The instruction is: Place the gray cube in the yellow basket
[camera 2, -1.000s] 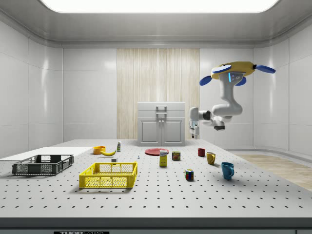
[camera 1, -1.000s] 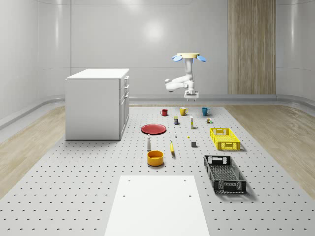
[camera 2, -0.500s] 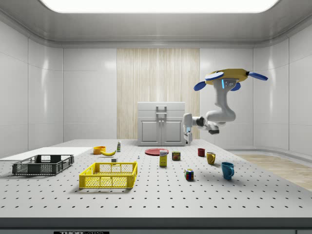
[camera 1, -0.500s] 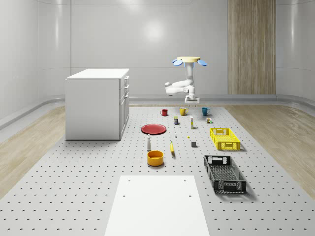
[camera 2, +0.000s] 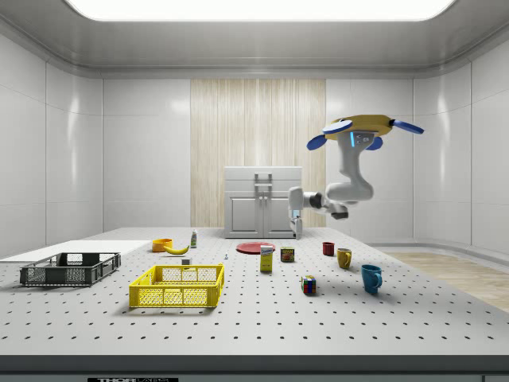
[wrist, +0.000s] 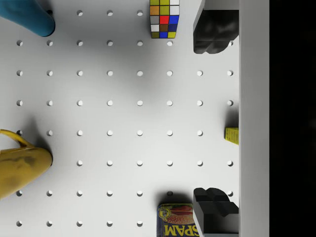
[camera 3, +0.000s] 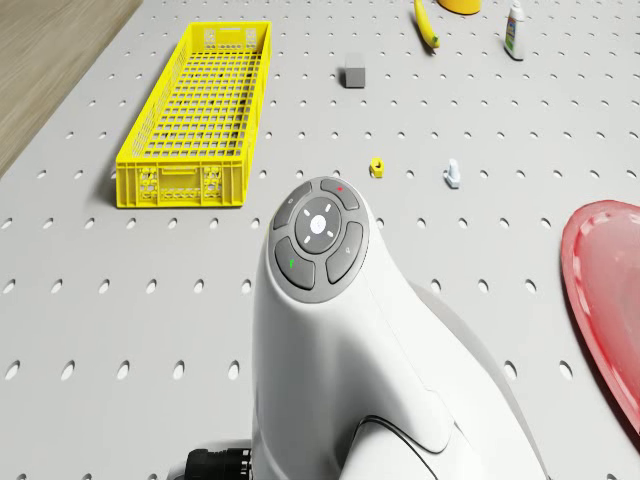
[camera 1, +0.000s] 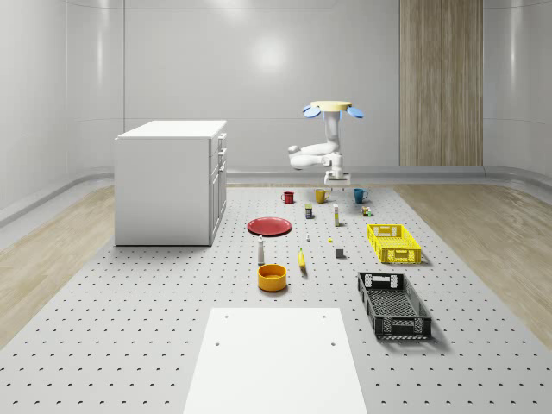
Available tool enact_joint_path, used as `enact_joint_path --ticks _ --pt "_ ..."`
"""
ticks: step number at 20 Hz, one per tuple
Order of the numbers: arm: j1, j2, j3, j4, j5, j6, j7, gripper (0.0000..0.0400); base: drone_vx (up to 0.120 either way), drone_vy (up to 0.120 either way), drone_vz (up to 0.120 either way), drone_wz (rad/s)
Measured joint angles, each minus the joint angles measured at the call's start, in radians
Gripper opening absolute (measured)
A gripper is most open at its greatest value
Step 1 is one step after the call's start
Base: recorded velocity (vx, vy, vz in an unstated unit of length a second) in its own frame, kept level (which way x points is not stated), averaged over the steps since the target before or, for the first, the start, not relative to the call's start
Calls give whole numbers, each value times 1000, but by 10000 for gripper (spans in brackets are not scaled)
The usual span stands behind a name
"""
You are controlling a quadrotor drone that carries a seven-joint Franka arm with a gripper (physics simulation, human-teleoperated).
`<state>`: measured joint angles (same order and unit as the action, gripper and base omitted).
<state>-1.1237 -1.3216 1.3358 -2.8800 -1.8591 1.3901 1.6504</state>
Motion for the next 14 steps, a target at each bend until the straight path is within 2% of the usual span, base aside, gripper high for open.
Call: enact_joint_path --ticks 2,14 --pt "-2 -7 2 0 3 7 2 400 120 -120 0 0" --pt "-12 -46 10 3 21 43 11 400 120 0 0 0"
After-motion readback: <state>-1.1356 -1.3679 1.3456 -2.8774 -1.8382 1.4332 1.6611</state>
